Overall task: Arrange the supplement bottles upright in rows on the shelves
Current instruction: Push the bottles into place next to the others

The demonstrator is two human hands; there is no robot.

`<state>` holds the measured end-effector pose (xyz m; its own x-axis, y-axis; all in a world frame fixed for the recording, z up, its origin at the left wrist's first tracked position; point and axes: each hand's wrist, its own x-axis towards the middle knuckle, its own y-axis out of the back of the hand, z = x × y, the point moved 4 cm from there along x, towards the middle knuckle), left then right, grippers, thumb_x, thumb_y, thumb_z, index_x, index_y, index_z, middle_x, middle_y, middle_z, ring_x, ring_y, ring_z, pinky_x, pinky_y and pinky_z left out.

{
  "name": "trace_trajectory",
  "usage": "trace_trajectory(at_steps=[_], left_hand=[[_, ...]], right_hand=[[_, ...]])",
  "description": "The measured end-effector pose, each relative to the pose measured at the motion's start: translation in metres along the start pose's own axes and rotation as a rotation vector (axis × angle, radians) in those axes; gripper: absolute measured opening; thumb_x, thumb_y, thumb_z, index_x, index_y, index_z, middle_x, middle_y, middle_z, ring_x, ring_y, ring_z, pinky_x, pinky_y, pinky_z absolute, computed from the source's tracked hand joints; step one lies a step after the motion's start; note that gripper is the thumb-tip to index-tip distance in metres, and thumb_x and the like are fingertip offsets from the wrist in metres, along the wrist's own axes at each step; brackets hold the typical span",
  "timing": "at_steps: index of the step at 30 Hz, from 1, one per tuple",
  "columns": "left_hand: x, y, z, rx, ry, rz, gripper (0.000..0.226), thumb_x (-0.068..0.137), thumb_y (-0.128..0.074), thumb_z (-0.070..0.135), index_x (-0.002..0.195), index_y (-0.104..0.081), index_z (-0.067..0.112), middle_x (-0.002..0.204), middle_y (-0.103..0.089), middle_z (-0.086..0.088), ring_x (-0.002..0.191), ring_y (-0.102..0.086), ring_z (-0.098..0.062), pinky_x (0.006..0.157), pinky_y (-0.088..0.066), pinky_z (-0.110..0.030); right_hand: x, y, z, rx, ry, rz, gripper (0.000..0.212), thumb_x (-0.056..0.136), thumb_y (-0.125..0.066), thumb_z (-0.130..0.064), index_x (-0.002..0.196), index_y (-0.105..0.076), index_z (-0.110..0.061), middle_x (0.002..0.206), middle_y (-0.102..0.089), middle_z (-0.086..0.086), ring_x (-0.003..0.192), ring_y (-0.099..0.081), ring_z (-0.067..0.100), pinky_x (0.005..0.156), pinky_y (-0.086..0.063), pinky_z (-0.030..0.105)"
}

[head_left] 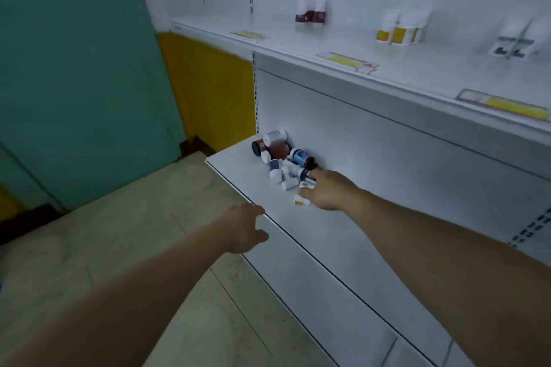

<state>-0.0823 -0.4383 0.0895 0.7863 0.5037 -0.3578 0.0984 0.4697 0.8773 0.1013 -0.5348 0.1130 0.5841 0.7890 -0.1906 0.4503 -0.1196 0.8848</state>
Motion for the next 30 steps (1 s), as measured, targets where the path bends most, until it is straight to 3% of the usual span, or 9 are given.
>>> trace_trajectory(at_steps=[5,9,13,16,19,23,26,30], left_hand=[[0.086,0.019,-0.040,0.064,-0.074,-0.099,0.064,0.090,-0.055,0.044,0.145,-0.029,0.022,0.152,-0.028,-0.003,0.135,-0.033,-0.022,0.108,-0.031,-0.034],[0.167,0.035,-0.072,0.109,-0.110,-0.127,0.065,0.091,-0.055,0.041,0.146,-0.027,0.021,0.154,-0.024,-0.003,0.139,-0.026,-0.022,0.111,-0.024,-0.034],[0.239,0.040,-0.095,0.143,-0.157,-0.121,0.069,0.090,-0.058,0.038,0.147,-0.025,0.018,0.155,-0.022,-0.005,0.139,-0.025,-0.023,0.112,-0.021,-0.033],[0.284,0.039,-0.101,0.165,-0.224,-0.135,0.070,0.091,-0.057,0.034,0.148,-0.021,0.016,0.156,-0.018,-0.005,0.141,-0.020,-0.022,0.113,-0.016,-0.032],[0.324,0.033,-0.098,0.222,-0.340,-0.126,0.069,0.093,-0.055,0.027,0.149,-0.018,0.013,0.157,-0.014,-0.007,0.143,-0.014,-0.023,0.115,-0.013,-0.033],[0.371,0.019,-0.082,0.369,-0.591,-0.112,0.067,0.093,-0.045,0.010,0.150,-0.009,0.012,0.158,-0.002,-0.005,0.145,-0.004,-0.022,0.115,-0.018,-0.040],[0.398,0.001,-0.077,0.576,-0.707,-0.097,0.070,0.094,-0.040,0.008,0.150,0.001,0.011,0.158,0.006,-0.004,0.145,0.005,-0.023,0.116,-0.014,-0.040],[0.415,-0.014,-0.082,0.643,-0.778,-0.064,0.069,0.093,-0.043,0.012,0.150,-0.003,0.011,0.157,-0.006,-0.009,0.144,-0.005,-0.026,0.115,-0.019,-0.040]], right_hand=[[0.073,-0.021,0.007,0.046,-0.096,0.029,0.048,0.084,-0.054,-0.052,0.124,-0.052,-0.025,0.113,-0.064,0.001,0.072,-0.051,0.010,0.071,-0.038,0.025],[0.137,-0.048,0.021,0.069,-0.174,0.010,0.049,0.086,-0.057,-0.049,0.123,-0.054,-0.018,0.116,-0.062,0.004,0.100,-0.060,0.023,0.085,-0.049,0.031],[0.181,-0.081,0.028,0.054,-0.260,-0.011,0.055,0.088,-0.055,-0.048,0.129,-0.049,-0.013,0.128,-0.056,0.009,0.116,-0.053,0.028,0.094,-0.043,0.033],[0.194,-0.102,0.037,0.070,-0.324,0.037,0.054,0.087,-0.059,-0.043,0.131,-0.047,-0.013,0.129,-0.055,0.008,0.117,-0.052,0.027,0.096,-0.044,0.037],[0.197,-0.110,0.057,0.064,-0.461,0.121,0.041,0.087,-0.059,-0.033,0.124,-0.050,-0.017,0.123,-0.055,0.008,0.108,-0.055,0.026,0.089,-0.049,0.038],[0.216,-0.109,0.077,-0.012,-0.566,0.197,0.049,0.089,-0.056,-0.031,0.134,-0.044,-0.012,0.133,-0.046,0.011,0.120,-0.047,0.029,0.095,-0.043,0.036],[0.241,-0.111,0.085,-0.028,-0.588,0.191,0.052,0.092,-0.050,-0.029,0.139,-0.037,-0.012,0.138,-0.041,0.011,0.126,-0.040,0.030,0.100,-0.039,0.039],[0.261,-0.121,0.096,-0.141,-0.610,0.120,0.064,0.091,-0.049,-0.027,0.147,-0.020,-0.014,0.145,-0.033,0.009,0.132,-0.029,0.031,0.104,-0.034,0.046]])
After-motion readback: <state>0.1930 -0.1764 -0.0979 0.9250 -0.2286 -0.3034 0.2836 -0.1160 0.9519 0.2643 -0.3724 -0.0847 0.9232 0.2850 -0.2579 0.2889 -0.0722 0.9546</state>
